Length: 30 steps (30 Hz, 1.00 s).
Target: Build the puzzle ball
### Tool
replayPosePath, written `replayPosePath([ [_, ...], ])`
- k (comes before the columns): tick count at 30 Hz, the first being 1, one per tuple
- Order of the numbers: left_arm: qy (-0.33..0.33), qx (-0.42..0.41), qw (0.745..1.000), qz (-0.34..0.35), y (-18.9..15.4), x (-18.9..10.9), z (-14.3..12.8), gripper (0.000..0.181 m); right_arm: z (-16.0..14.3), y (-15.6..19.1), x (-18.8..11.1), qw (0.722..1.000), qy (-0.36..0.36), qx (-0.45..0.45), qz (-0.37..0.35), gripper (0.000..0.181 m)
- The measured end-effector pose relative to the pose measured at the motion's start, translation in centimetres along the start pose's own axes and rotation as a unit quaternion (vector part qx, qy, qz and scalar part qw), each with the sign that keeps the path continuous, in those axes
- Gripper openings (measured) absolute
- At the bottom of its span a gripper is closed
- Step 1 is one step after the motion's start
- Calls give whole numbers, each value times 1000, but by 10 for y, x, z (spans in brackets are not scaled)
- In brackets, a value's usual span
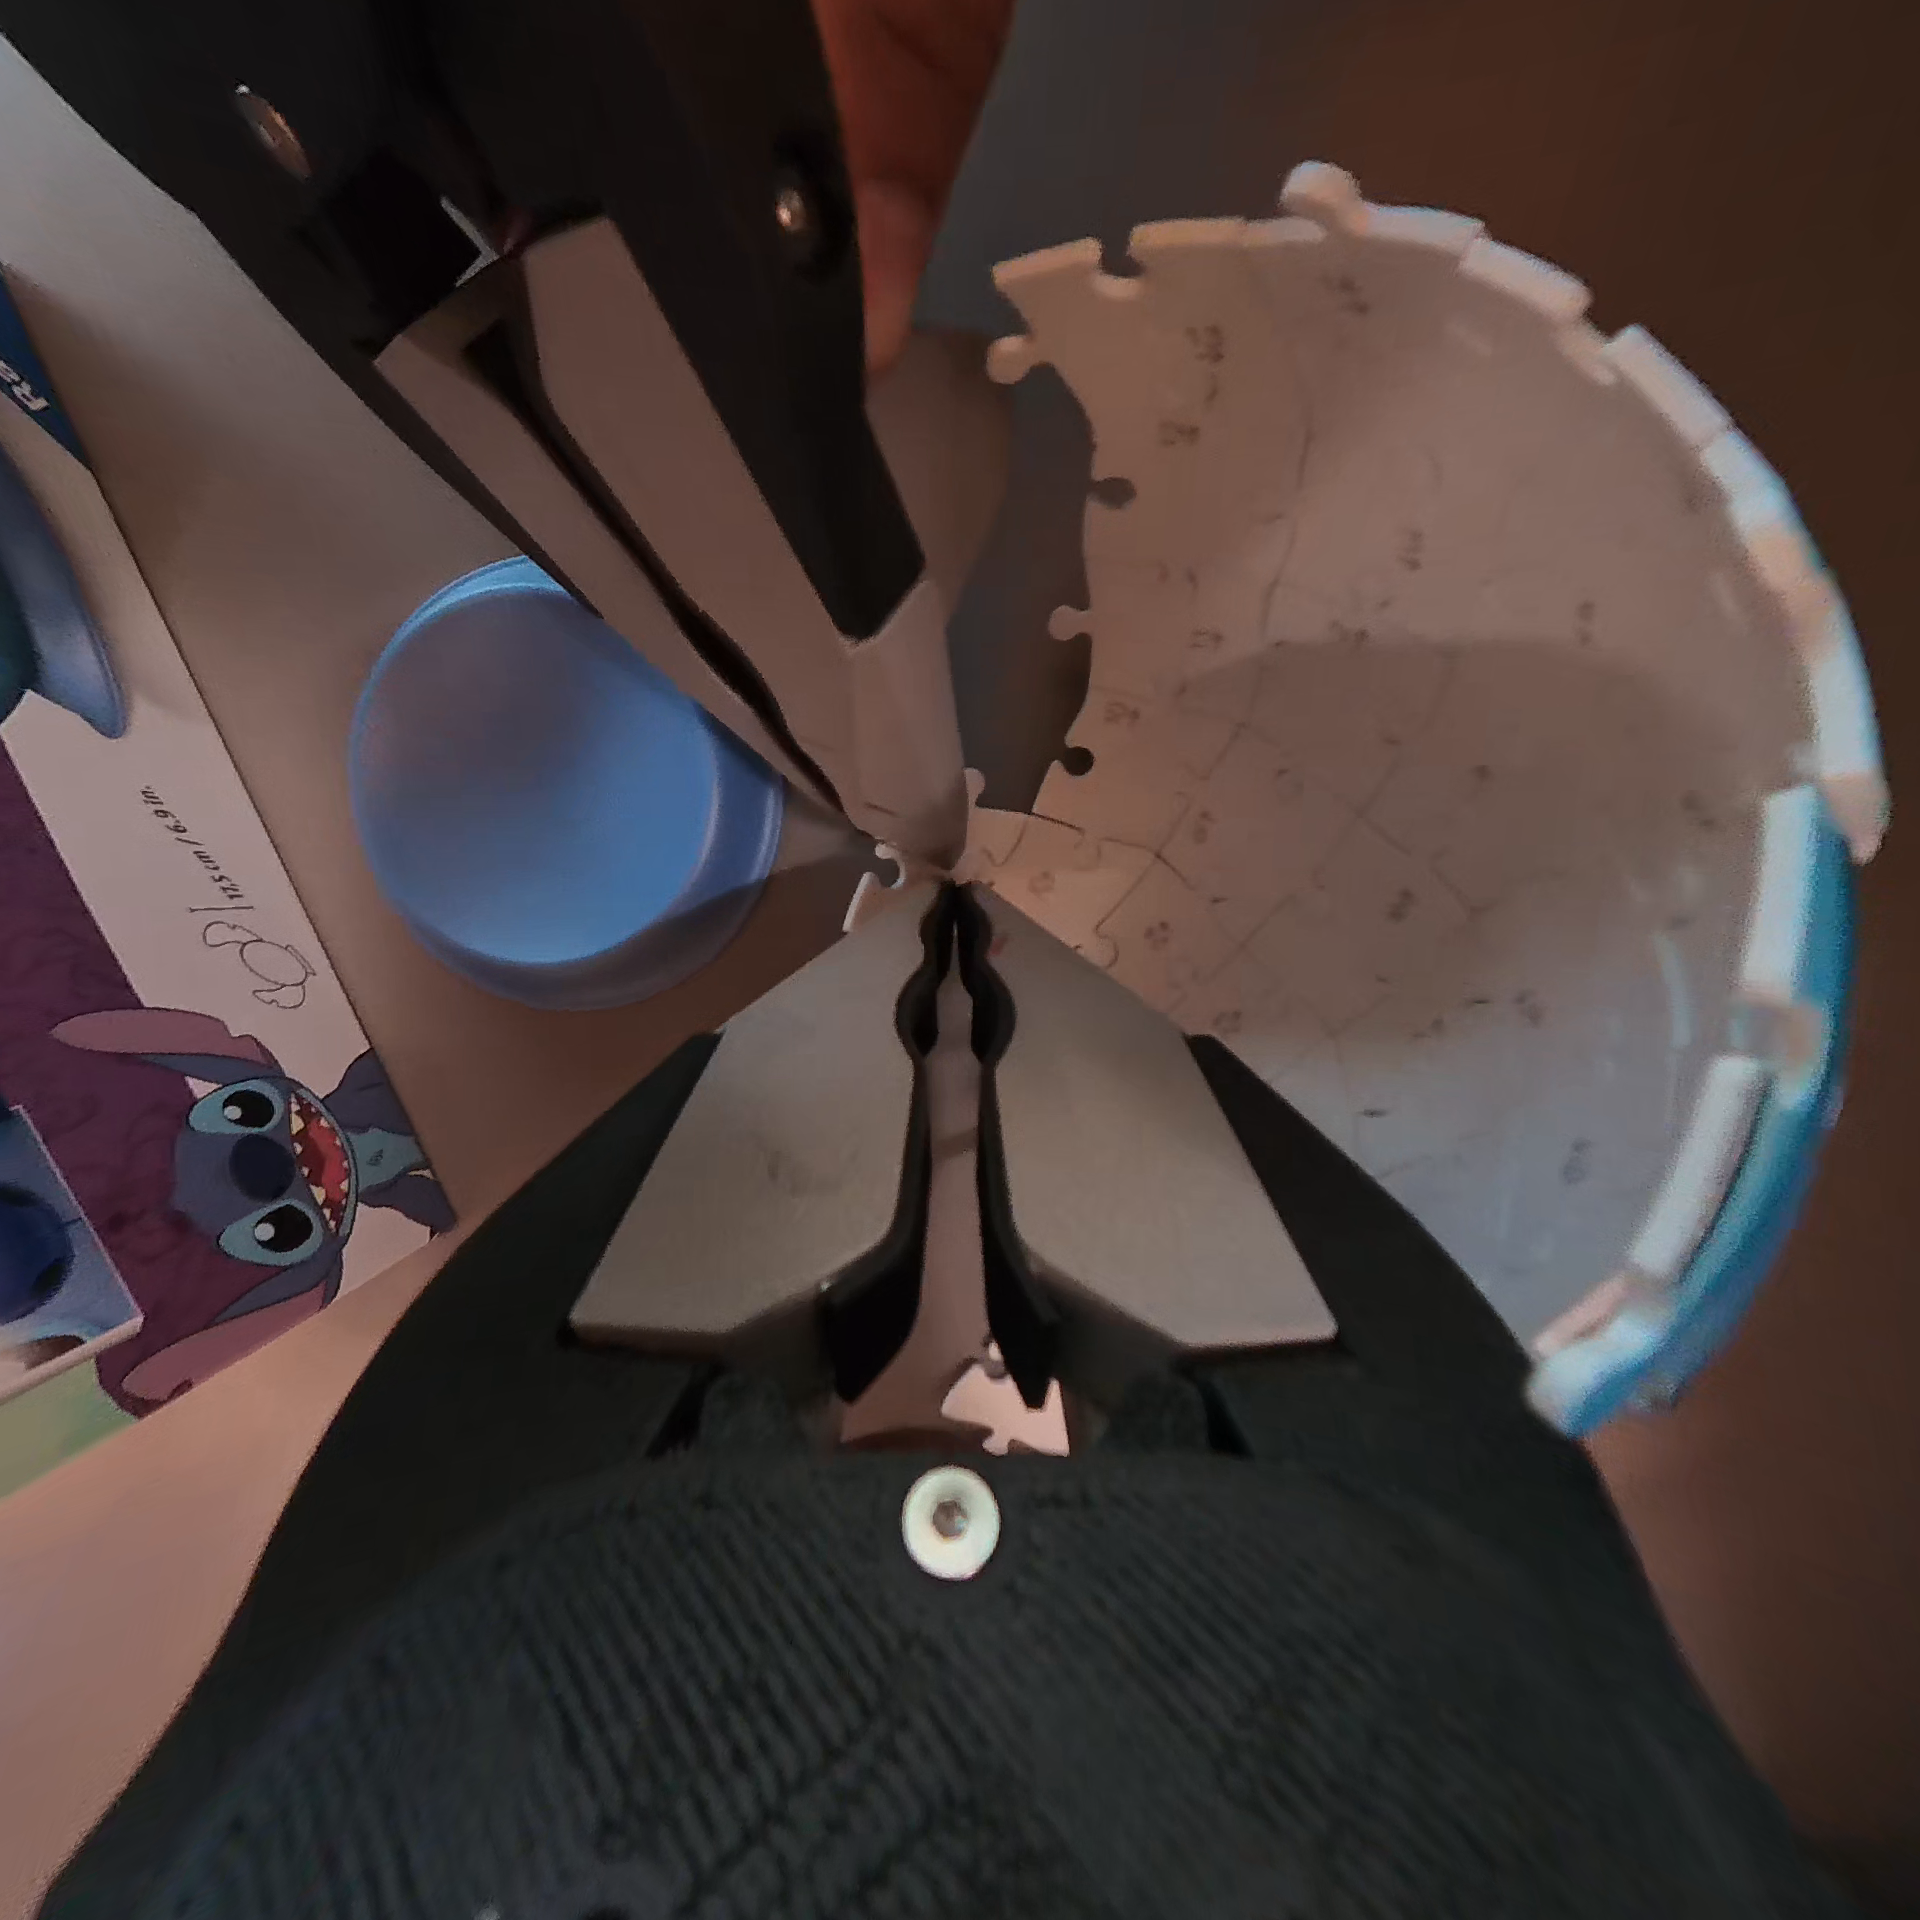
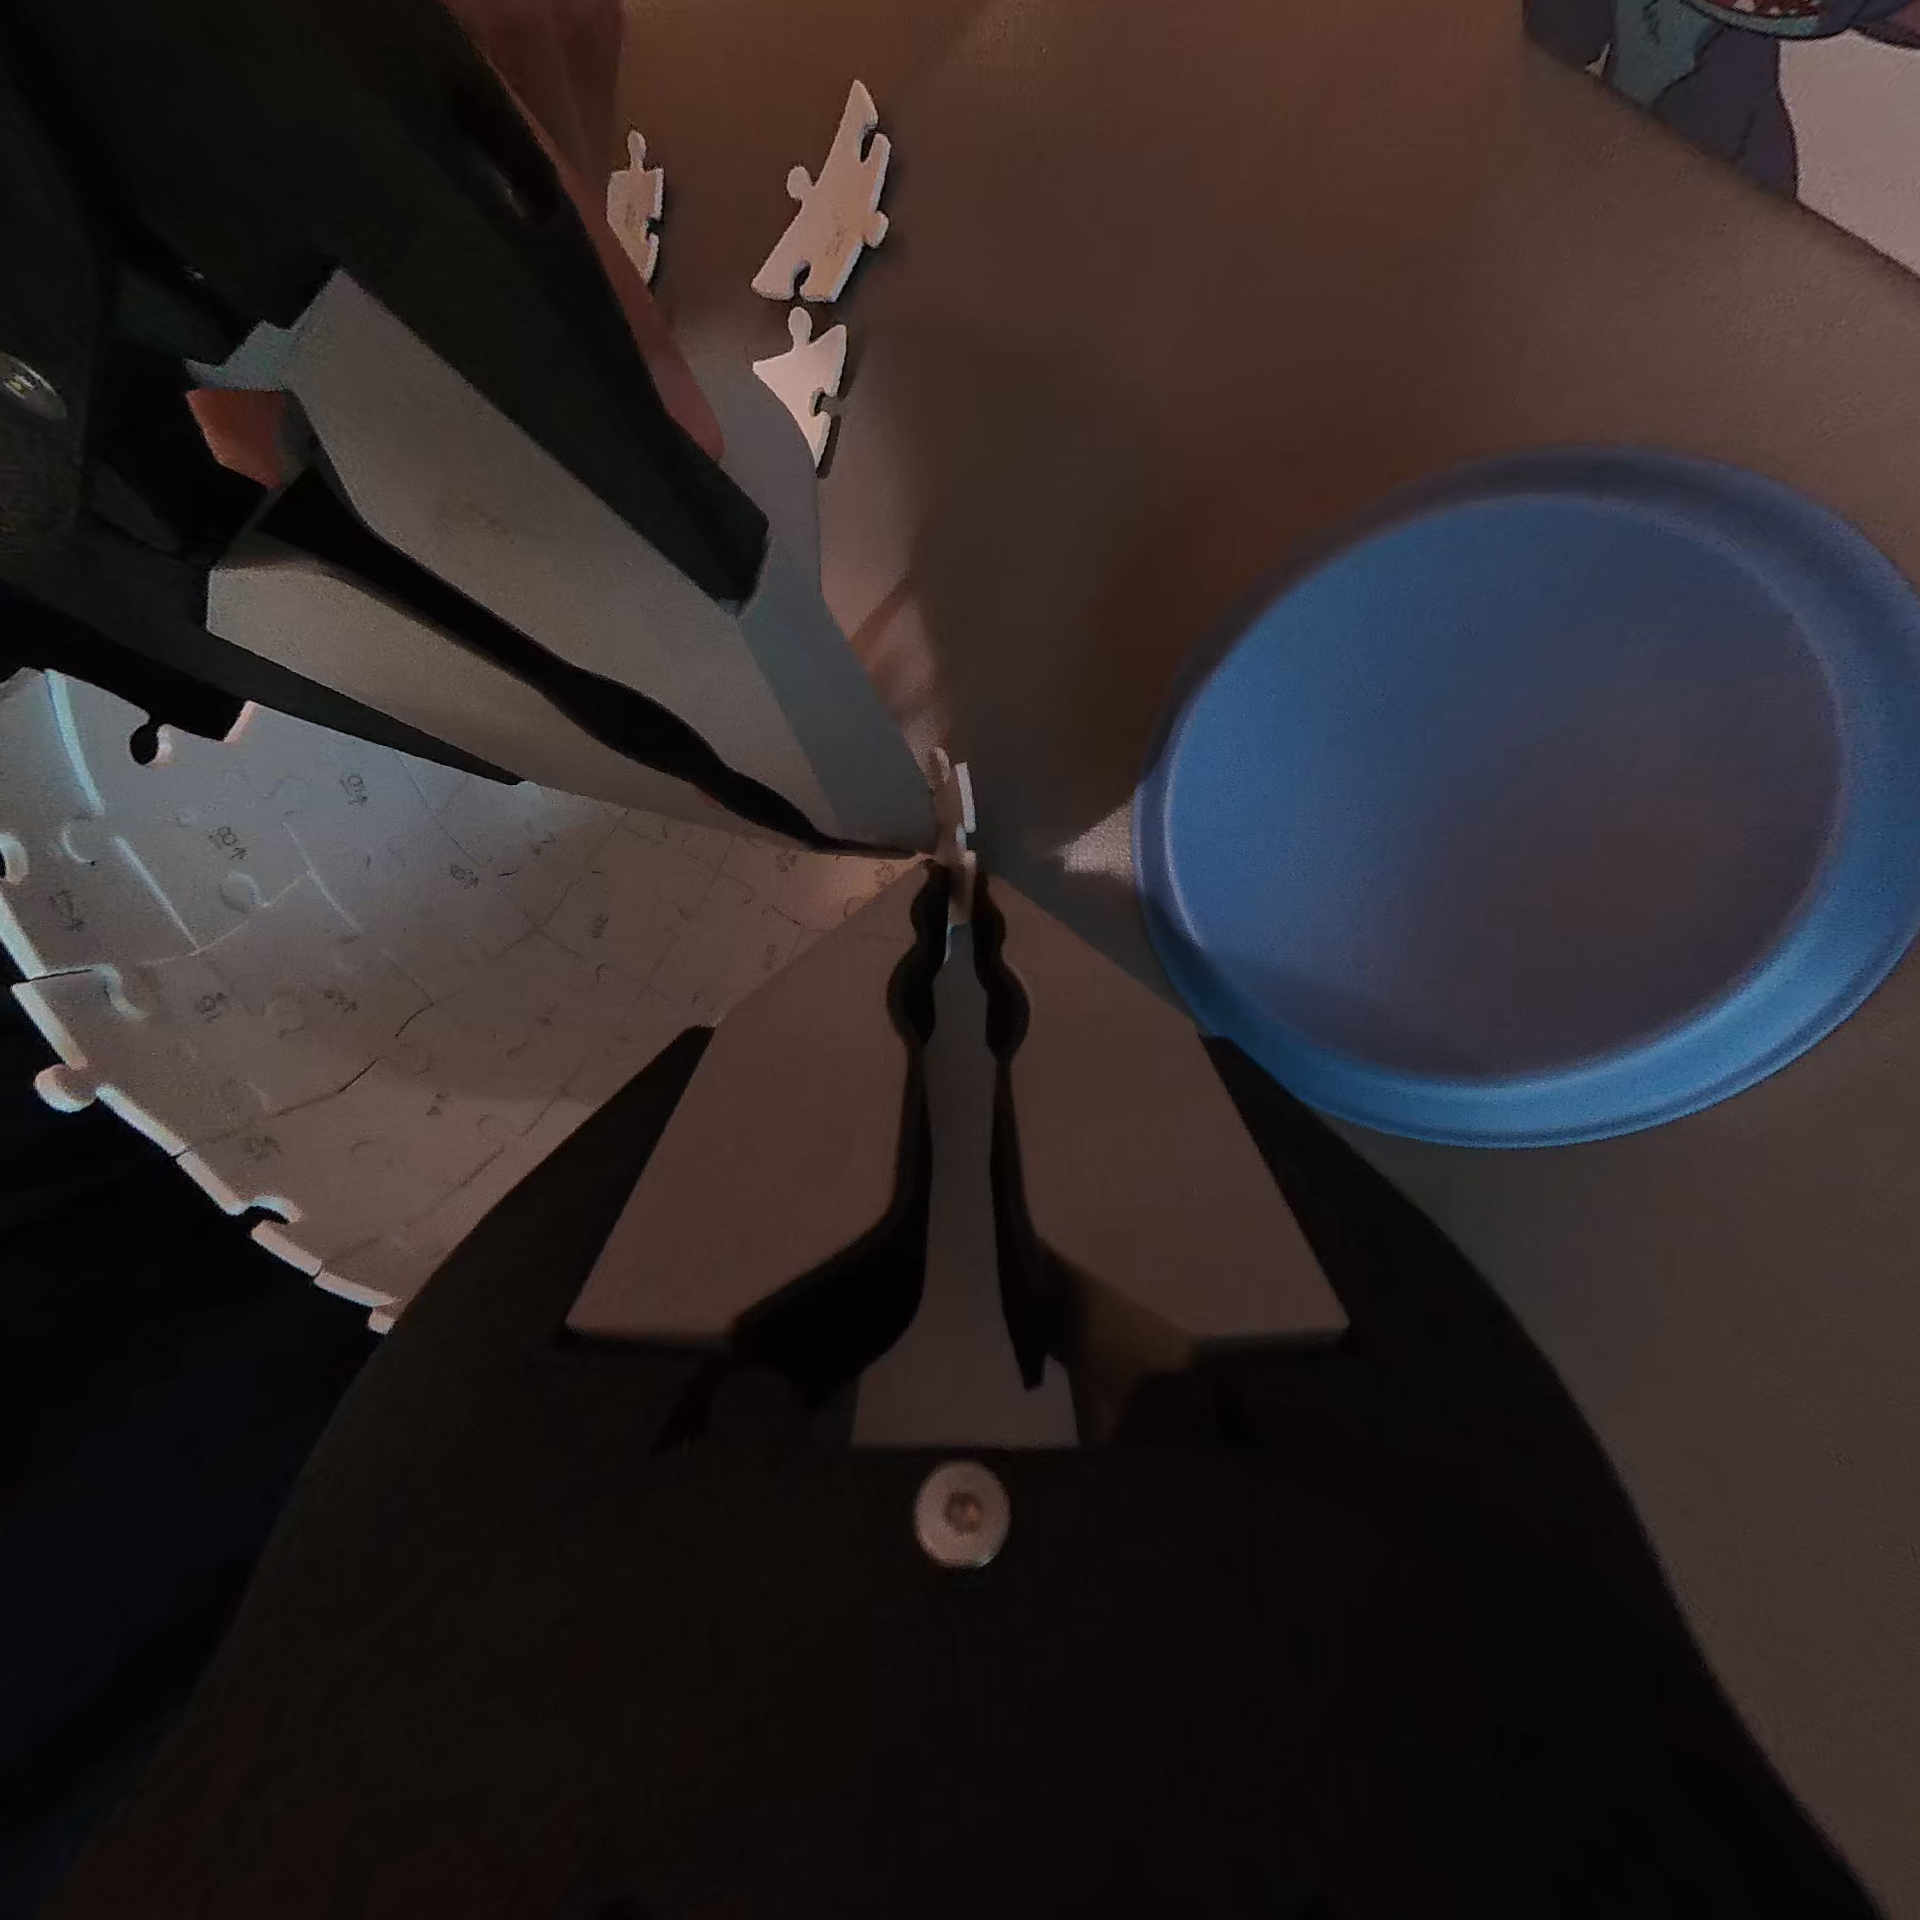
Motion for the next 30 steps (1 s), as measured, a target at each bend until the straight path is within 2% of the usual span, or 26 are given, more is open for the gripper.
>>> replayPosePath([
  [8, 4, -9, 999, -32, -8, 5, 0, 0, 1, -1, 0, 1000, -10, 11, 17, 1],
  [13, 8, -14, 999, -28, -6, 6, 1, 0, 1, -3, -2, 1000, -17, 1, 1, 2],
  [20, 3, 11, 1000, 12, 2, 2, 2, 0, 0, -4, -3, 999, -16, 21, 21, 1],
  [30, 21, -6, 1000, -1, 3, 5, 2, 0, 0, -4, -3, 999, -16, 20, 20, 2],
])
Point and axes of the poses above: each gripper's, where its closed fingertips meet, x out along the fingers, z out of its top, y = z × x across the jaws, the point moved 2 cm from there along -x, back along the fingers, and after that the axes turned 2 degrees about y, right-handed, at the moved point
